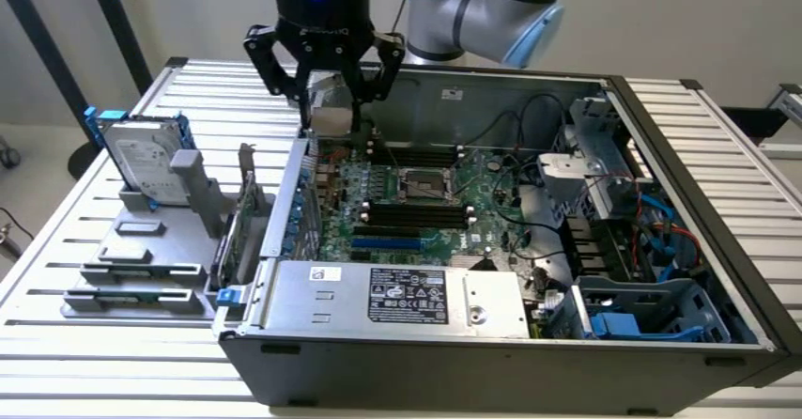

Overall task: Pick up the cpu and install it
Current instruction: 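Pick up the cpu and move it towards the insertion slot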

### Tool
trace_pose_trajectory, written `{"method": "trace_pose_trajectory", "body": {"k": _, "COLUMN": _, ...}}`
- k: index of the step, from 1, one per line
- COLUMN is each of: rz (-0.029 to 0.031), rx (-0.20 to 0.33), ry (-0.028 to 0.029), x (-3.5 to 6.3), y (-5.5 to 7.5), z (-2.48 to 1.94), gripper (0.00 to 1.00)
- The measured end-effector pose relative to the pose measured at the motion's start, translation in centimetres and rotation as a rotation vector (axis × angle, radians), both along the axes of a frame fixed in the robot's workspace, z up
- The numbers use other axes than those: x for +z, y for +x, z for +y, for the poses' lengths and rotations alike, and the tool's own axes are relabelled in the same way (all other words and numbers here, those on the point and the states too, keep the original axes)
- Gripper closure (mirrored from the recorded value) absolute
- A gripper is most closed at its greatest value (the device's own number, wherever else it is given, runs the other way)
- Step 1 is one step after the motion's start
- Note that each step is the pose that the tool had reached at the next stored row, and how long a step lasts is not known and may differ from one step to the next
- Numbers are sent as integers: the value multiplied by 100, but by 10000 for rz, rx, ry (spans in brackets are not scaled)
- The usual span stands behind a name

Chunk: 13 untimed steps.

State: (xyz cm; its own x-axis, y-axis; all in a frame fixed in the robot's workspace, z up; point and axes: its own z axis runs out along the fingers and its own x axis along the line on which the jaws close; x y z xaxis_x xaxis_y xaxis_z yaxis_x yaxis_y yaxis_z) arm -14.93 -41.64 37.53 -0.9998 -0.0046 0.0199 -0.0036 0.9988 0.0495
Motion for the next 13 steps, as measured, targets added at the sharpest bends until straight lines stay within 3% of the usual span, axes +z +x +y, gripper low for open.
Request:
{"method": "trace_pose_trajectory", "body": {"k": 4, "rz": 5, "rx": 1, "ry": -1, "x": -52, "y": 146, "z": 104, "gripper": 45}}
{"method": "trace_pose_trajectory", "body": {"k": 13, "rz": 10, "rx": 0, "ry": -1, "x": -216, "y": 469, "z": 385, "gripper": 45}}
